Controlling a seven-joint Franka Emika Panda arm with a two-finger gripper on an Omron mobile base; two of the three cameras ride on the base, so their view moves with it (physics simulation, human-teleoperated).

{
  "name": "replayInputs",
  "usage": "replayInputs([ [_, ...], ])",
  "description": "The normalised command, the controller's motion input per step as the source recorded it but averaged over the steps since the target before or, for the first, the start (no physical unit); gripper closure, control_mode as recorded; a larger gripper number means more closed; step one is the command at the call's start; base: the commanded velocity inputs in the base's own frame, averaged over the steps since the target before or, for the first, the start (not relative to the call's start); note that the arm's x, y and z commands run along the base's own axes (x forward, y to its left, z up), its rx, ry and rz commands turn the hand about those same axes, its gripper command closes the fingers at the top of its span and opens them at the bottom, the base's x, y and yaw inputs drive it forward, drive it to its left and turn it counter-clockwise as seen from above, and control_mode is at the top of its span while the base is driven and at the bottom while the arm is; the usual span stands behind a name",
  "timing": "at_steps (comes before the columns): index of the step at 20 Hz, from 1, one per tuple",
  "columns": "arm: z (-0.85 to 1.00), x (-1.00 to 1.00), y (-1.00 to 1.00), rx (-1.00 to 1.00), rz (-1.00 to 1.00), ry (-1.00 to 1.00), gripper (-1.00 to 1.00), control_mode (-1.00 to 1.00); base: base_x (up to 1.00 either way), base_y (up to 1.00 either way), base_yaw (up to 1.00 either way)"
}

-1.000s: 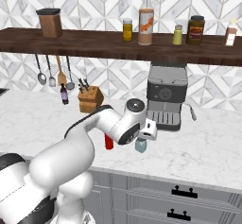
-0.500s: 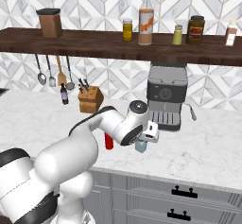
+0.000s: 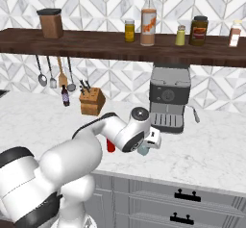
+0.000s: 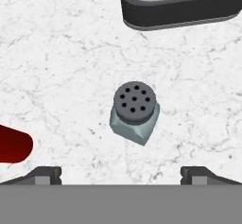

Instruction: Put the shaker and condiment bottle from the counter next to their counterparts in the cabinet.

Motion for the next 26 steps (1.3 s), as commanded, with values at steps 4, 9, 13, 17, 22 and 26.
replayInputs([
  [4,-0.03,0.19,0.0,0.0,-0.02,0.0,-1.0,-1.0,0.0,0.0,0.0],
  [9,-0.1,0.12,0.0,0.0,-0.02,0.0,-1.0,-1.0,0.0,0.0,0.0],
  [13,-0.02,0.01,0.0,0.01,0.0,0.0,-1.0,-1.0,0.0,0.0,0.0],
  [17,-0.14,0.38,-0.05,0.0,0.0,0.0,-1.0,-1.0,0.0,0.0,0.0],
  [22,-0.2,0.39,0.0,0.0,0.0,0.0,-1.0,-1.0,0.0,0.0,0.0],
  [26,-0.08,0.06,-0.01,0.0,0.0,0.0,-1.0,-1.0,0.0,0.0,0.0],
])
